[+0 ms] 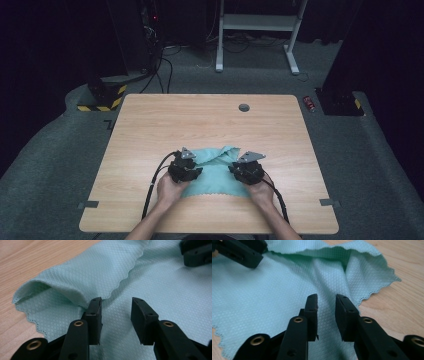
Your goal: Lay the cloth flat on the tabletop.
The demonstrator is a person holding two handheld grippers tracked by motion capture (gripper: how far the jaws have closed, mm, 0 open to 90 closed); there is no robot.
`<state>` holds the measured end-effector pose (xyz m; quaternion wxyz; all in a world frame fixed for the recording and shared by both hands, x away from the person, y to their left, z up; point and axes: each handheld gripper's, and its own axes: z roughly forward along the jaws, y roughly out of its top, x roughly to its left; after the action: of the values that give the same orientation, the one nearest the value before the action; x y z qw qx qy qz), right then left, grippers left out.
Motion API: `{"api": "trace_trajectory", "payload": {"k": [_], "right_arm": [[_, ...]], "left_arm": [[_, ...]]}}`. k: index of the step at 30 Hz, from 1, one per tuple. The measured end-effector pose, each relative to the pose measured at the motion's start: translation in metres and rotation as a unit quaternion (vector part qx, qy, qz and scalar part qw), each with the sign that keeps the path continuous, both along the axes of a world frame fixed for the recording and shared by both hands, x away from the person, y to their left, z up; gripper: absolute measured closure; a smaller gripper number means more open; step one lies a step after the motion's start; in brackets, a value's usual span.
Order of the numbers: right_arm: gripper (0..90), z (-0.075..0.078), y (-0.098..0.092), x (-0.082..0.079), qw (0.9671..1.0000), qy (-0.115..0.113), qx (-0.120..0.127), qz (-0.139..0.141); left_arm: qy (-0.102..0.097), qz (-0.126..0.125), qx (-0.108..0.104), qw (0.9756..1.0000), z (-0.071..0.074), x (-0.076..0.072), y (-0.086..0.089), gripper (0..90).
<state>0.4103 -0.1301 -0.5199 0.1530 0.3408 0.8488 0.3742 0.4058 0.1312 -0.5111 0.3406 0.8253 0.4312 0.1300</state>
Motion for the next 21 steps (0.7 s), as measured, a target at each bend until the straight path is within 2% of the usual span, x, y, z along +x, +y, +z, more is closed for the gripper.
{"api": "trace_trajectory", "payload": {"k": [2, 5, 6, 9, 11, 18, 21], "right_arm": [[68.2, -0.003, 0.001, 0.0, 1.0, -0.004, -0.002, 0.002], [66.2, -0.003, 0.001, -0.002, 0.9999, -0.011, -0.007, 0.004], [64.5, -0.003, 0.002, -0.003, 0.9998, -0.015, -0.012, 0.002], [63.6, -0.003, 0.003, -0.004, 0.9996, -0.021, -0.016, 0.001], [63.6, -0.003, 0.003, -0.004, 0.9996, -0.024, -0.018, 0.0], [63.5, -0.003, 0.003, -0.004, 0.9997, -0.018, -0.015, -0.001], [63.5, -0.003, 0.002, -0.004, 0.9998, -0.017, -0.014, -0.001]], "left_arm": [[-0.001, 0.005, 0.011, 0.9999, 0.001, 0.004, 0.0, 58.4], [-0.006, 0.008, 0.01, 0.9999, 0.003, 0.008, -0.002, 56.7], [-0.013, 0.012, 0.004, 0.9998, 0.007, 0.011, -0.005, 56.2], [-0.016, 0.008, 0.01, 0.9998, 0.01, 0.017, -0.01, 55.5], [-0.018, 0.008, 0.007, 0.9998, 0.01, 0.02, -0.013, 54.7], [-0.019, -0.009, 0.02, 0.9996, 0.007, 0.021, -0.023, 51.4], [-0.026, -0.003, 0.026, 0.9993, 0.007, 0.023, -0.025, 52.5]]}}
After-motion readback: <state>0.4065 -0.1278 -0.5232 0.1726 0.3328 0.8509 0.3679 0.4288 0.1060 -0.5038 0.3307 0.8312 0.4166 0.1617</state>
